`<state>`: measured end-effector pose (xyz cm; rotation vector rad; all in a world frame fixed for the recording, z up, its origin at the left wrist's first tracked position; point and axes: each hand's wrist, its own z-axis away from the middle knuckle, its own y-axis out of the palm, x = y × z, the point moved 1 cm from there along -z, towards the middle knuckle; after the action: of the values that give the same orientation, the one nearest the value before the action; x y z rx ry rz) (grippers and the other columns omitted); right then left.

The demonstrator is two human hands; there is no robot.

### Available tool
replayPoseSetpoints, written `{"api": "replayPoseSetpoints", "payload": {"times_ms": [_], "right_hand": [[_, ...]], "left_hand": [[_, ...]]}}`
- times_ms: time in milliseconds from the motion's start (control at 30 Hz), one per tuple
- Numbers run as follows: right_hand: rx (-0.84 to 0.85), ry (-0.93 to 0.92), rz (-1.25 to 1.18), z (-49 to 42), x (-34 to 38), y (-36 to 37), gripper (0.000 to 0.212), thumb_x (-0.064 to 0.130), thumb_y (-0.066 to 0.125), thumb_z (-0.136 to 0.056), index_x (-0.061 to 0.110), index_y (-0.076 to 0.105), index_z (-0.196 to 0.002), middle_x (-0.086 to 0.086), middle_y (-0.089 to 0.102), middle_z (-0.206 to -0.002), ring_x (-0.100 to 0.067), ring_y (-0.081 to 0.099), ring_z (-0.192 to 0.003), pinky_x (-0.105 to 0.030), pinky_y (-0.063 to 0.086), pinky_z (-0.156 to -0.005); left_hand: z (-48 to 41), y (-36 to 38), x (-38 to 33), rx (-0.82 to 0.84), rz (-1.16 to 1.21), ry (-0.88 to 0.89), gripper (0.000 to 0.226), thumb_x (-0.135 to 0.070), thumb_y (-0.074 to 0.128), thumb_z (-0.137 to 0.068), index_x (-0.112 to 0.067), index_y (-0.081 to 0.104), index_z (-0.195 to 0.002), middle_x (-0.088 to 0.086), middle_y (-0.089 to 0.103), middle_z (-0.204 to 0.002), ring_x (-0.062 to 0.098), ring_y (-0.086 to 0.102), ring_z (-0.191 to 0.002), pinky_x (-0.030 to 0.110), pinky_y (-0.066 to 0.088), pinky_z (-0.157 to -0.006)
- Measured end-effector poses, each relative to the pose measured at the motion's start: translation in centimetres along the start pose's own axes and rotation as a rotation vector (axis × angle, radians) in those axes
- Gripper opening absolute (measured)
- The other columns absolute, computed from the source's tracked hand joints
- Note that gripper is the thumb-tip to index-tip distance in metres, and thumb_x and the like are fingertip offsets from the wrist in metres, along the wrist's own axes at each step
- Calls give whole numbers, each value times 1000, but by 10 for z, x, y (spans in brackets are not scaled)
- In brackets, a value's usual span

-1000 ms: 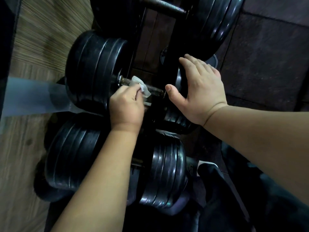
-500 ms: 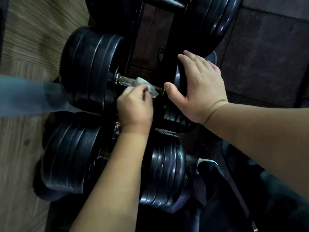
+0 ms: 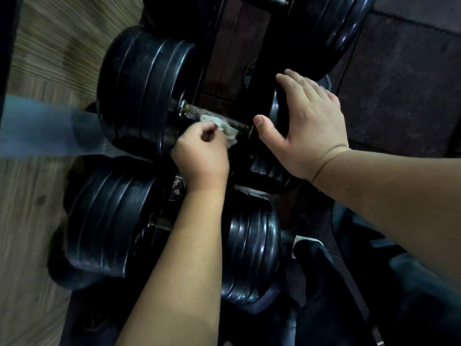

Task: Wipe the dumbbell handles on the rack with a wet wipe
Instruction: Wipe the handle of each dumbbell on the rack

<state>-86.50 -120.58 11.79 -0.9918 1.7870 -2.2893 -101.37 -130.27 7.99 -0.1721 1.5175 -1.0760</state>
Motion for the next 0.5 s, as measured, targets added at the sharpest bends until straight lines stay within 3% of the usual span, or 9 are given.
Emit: {"api": "replayPoseSetpoints", "payload": {"times_ms": [67,167,300,500], "right_hand": [[-4,2,-9,1,0,0,78,63,40,-91,10,42,-149,-7,42,-156,-26,36,-145,-44,25,-118],[-6,6,-17,1,0,-1,79,64,39,-90,11,42,-149,-6,42,-156,-26,36,-145,-44,25,-118],[20,7,-12,0,1,-1,82,66,37,-89,12,40,-150,-5,39,-158,-24,34,-147,-43,23,-118],[6,11,-27,0,1,-2,80,65,37,-90,13,39,-150,-4,39,-158,-23,33,-147,-47,24,-120]], "left_hand": [[-7,-4,2,-107,79,-162,13,-14,76,-84,-15,82,-97,-11,72,-77,9,71,-77,28,59,-82],[-3,4,-4,-130,167,-280,13,-13,77,-86,-12,81,-99,-16,65,-73,1,67,-70,19,56,-76],[10,15,-14,5,185,-295,11,-11,79,-84,-15,80,-94,-17,65,-72,5,69,-72,18,55,-74],[-7,4,-6,-218,237,-342,13,-11,77,-86,-10,82,-98,-16,67,-72,-4,64,-66,10,52,-69]]}}
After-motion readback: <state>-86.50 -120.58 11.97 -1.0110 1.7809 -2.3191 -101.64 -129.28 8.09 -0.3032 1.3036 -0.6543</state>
